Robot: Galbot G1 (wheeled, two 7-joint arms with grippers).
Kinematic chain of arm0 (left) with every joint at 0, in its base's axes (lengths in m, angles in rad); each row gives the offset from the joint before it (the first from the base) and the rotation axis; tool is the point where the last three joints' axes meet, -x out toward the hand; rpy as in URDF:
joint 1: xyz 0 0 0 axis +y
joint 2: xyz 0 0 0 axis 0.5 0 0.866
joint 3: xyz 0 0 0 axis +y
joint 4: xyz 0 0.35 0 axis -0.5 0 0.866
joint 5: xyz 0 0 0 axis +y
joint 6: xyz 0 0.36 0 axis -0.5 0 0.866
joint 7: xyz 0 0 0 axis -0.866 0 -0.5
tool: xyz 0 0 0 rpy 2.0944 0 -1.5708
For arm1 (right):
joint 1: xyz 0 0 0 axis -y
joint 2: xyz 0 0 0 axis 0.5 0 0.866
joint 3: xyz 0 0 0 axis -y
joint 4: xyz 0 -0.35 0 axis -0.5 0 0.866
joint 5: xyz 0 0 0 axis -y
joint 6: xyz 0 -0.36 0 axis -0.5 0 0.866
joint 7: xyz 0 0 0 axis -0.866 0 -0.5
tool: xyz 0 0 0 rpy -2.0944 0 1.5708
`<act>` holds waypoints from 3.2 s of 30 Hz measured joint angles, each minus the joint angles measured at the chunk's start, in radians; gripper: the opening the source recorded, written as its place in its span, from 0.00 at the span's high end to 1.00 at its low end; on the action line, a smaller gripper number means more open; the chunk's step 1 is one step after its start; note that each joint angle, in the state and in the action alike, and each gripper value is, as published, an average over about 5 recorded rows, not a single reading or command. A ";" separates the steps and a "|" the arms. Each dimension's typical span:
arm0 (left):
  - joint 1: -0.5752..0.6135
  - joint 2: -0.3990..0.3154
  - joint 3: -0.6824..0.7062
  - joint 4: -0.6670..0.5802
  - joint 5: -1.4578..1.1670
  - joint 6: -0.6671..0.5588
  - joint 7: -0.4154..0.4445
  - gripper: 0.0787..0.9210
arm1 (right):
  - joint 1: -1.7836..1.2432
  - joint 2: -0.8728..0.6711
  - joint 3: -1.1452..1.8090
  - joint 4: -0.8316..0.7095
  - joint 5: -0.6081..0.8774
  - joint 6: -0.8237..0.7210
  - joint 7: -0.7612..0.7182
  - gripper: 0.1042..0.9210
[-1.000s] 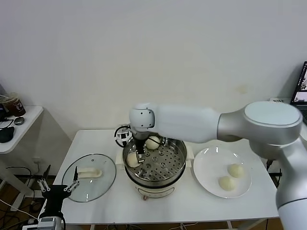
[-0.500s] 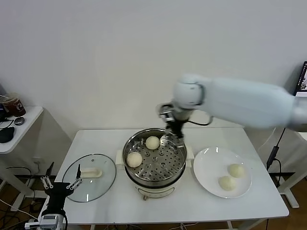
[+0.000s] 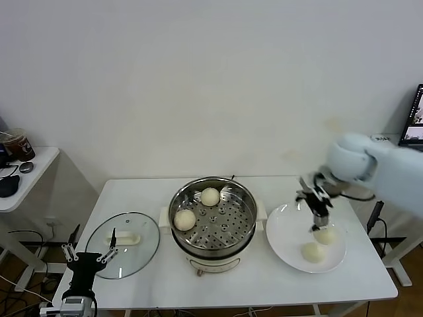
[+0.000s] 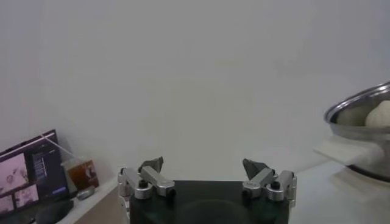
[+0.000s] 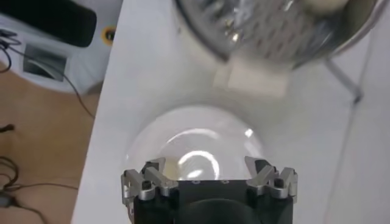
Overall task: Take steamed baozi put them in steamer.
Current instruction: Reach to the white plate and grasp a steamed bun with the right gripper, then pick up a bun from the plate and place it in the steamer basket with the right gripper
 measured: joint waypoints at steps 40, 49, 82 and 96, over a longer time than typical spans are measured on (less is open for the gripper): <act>0.012 -0.016 -0.022 0.002 0.011 -0.002 -0.004 0.12 | -0.664 0.060 0.473 -0.239 -0.265 0.054 0.141 0.32; 0.009 -0.012 -0.026 0.004 0.009 -0.003 -0.005 0.12 | -0.628 0.061 0.465 -0.238 -0.248 0.059 0.119 0.50; 0.005 -0.014 -0.045 -0.007 -0.001 -0.009 -0.010 0.12 | 0.101 0.513 0.045 -0.189 0.062 0.494 0.008 0.52; 0.013 -0.030 -0.048 -0.017 -0.001 -0.012 -0.013 0.12 | 0.052 0.664 -0.082 -0.181 -0.125 0.762 0.060 0.52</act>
